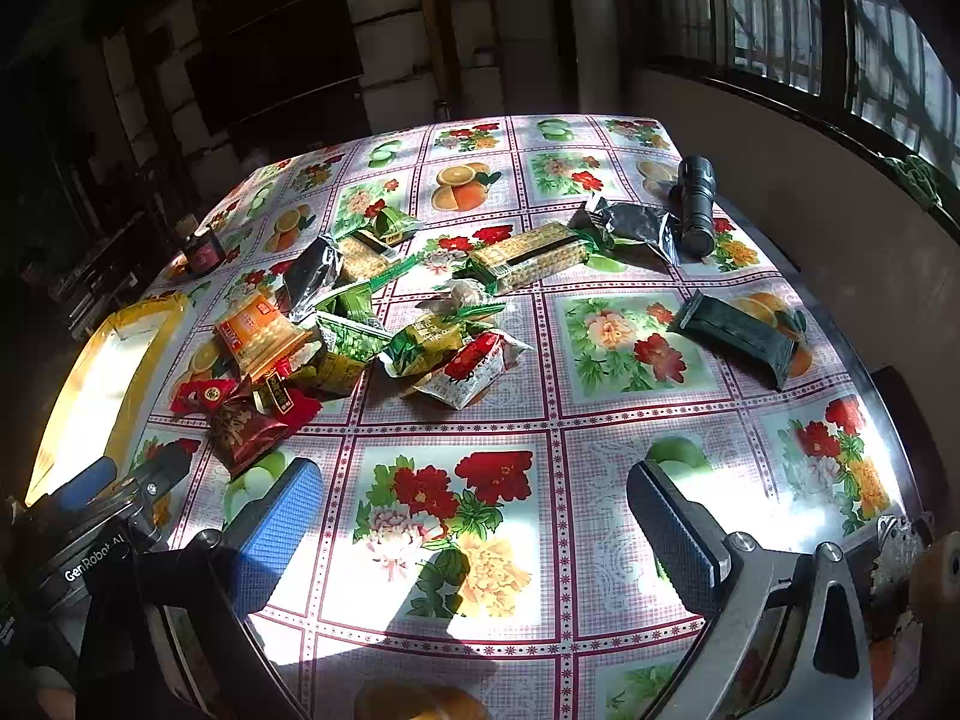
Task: Organize snacks
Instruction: 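Move both grippers toward the snack pile beside the white tray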
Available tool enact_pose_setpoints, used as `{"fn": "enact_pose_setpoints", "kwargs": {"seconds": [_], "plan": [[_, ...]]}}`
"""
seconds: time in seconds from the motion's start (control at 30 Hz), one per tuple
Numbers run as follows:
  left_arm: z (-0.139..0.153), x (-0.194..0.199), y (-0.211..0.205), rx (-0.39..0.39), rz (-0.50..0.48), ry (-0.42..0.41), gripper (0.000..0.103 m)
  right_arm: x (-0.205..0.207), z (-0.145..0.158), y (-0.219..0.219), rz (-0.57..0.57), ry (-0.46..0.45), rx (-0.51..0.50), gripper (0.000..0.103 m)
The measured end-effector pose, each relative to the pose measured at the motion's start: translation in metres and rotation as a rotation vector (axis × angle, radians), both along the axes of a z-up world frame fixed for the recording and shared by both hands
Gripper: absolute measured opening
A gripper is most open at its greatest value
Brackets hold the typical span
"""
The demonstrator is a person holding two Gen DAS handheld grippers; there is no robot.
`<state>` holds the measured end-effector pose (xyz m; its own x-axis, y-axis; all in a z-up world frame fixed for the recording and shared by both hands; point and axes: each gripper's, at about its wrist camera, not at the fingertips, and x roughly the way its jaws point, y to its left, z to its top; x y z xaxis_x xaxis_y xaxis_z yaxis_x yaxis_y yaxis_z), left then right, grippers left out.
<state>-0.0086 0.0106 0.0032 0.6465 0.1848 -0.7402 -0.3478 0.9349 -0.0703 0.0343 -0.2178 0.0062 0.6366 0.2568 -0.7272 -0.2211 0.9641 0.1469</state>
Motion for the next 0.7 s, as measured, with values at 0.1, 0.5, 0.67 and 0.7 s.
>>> {"fn": "enact_pose_setpoints", "kwargs": {"seconds": [0.1, 0.5, 0.67, 0.7], "plan": [[-0.001, 0.0, 0.006, 0.013, 0.003, 0.023, 0.096, -0.007, -0.001, 0.002, 0.016, -0.023, -0.013, 0.102], [-0.006, 0.016, 0.038, -0.02, -0.082, 0.097, 0.096, 0.015, -0.017, -0.015, 0.063, 0.032, 0.07, 0.102], [-0.005, 0.036, 0.019, -0.031, -0.187, 0.113, 0.096, 0.028, -0.024, -0.016, 0.078, 0.049, 0.079, 0.102], [-0.004, 0.039, 0.014, -0.028, -0.198, 0.119, 0.096, 0.032, -0.024, -0.015, 0.091, 0.049, 0.083, 0.101]]}}
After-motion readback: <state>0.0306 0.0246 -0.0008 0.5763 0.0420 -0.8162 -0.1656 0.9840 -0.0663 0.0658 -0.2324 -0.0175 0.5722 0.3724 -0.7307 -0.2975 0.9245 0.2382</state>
